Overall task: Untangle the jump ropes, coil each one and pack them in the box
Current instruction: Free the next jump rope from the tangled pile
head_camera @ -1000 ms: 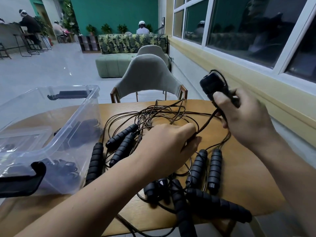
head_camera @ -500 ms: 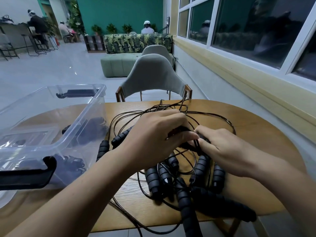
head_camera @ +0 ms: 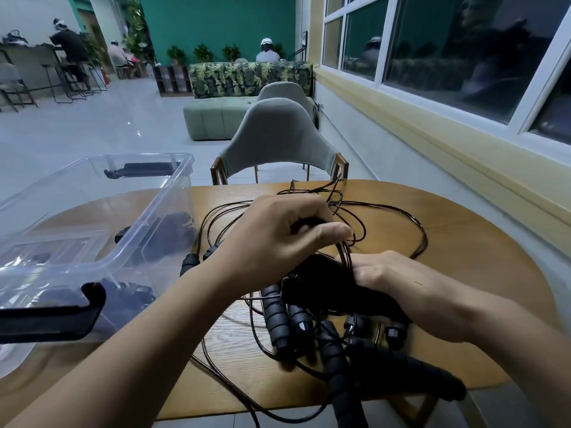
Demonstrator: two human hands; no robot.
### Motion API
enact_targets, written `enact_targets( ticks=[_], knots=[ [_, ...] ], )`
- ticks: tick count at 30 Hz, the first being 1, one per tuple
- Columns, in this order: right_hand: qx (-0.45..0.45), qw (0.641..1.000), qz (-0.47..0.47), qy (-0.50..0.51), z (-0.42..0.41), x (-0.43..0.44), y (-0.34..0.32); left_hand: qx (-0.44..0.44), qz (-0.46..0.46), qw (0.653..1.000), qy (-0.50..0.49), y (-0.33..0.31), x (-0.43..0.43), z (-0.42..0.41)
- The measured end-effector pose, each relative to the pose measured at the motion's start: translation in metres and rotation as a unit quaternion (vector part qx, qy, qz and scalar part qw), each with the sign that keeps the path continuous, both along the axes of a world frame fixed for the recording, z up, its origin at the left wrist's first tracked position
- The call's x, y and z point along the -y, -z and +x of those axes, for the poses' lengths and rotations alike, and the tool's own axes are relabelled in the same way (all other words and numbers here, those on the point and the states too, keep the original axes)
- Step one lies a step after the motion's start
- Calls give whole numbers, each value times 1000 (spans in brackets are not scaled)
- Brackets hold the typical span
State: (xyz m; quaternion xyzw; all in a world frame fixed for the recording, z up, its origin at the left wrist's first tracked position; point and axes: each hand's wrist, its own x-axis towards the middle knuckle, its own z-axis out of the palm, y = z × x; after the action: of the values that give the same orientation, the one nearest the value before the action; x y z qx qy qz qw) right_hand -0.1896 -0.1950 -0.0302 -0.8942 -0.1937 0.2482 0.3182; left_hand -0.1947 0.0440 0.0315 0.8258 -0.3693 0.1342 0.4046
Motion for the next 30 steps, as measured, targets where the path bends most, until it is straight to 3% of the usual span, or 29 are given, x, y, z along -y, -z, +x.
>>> enact_targets(
  ticks=[2, 5, 12, 19, 23, 27, 30],
  knots=[
    [10, 990, 126, 62, -13, -21, -24, -28, -22, 999, -10, 1, 3, -4],
    [-36, 975, 204, 74, -16, -24, -34, -57, -56, 997, -12, 2, 8, -10],
    [-39, 960, 277, -3, -50, -14, -48, -56, -62, 996, -10, -5, 9, -10],
    [-75, 945, 317, -32, -51, -17, -57, -169, -78, 981, 60, -11, 0, -7],
    [-63, 928, 365, -34, -50, -13, -64, -186, -130, 973, 34, -4, 0, -7],
    [-13, 895, 445, 6, -45, -9, -73, -226, -103, 969, 5, 18, 16, -2],
    [52, 876, 477, 57, -43, -4, -82, -158, -62, 985, -31, 28, 29, 7]
  ],
)
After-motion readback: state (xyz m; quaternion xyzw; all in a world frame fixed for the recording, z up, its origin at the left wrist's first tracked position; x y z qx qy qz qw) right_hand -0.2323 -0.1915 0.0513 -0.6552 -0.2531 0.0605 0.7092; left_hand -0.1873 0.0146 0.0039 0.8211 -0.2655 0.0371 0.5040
